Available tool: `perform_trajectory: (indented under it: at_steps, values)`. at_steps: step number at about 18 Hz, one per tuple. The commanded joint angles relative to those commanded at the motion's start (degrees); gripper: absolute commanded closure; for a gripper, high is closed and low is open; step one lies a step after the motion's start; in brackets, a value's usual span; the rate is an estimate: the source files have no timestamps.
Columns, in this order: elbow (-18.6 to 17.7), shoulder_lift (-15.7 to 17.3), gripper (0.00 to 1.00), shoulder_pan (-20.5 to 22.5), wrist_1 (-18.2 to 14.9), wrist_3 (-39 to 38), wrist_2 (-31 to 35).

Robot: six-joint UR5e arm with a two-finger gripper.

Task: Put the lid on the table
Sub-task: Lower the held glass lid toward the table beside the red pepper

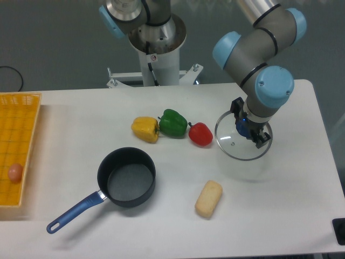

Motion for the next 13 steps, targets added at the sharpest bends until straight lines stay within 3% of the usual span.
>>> perform_trajectory:
  at_steps: [13]
  values:
    - [0.4,-3.3,0.40,-0.3,2.8,0.1,1.8]
